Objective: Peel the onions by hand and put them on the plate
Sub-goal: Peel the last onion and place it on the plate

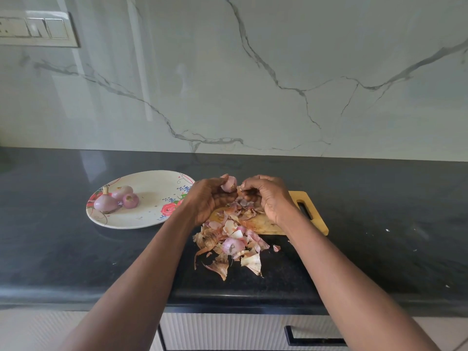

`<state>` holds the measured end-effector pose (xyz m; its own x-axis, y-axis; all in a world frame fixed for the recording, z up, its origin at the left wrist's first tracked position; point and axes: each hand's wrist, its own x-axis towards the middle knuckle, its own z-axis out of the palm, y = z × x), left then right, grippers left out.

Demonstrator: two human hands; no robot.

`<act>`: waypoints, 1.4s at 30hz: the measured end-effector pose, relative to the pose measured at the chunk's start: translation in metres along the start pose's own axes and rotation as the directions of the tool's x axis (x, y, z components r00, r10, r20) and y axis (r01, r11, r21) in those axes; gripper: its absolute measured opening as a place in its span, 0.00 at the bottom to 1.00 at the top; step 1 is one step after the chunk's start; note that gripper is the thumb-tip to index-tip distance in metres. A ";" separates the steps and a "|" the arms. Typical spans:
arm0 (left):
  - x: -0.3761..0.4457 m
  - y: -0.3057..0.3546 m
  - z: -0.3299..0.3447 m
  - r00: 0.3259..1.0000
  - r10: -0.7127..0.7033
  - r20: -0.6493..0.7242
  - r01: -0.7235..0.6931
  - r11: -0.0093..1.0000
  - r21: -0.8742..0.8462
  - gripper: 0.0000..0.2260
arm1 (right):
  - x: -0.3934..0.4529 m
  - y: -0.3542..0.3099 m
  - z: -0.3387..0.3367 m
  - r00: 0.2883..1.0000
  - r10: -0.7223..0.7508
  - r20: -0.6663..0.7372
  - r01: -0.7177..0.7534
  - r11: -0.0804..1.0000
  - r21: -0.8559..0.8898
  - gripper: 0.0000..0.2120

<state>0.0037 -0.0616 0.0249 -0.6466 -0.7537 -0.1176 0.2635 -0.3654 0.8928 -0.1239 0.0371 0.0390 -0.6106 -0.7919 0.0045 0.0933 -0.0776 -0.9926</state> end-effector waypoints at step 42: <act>-0.007 0.002 0.002 0.991 0.068 0.119 -0.060 0.996 -0.065 0.08 | -0.003 0.003 0.002 0.993 -0.085 -0.075 0.086 0.996 0.007 0.01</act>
<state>0.0068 -0.0559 0.0280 -0.7080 -0.7062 -0.0043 0.3482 -0.3544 0.8678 -0.1202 0.0382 0.0362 -0.6738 -0.7345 0.0801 0.0457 -0.1497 -0.9877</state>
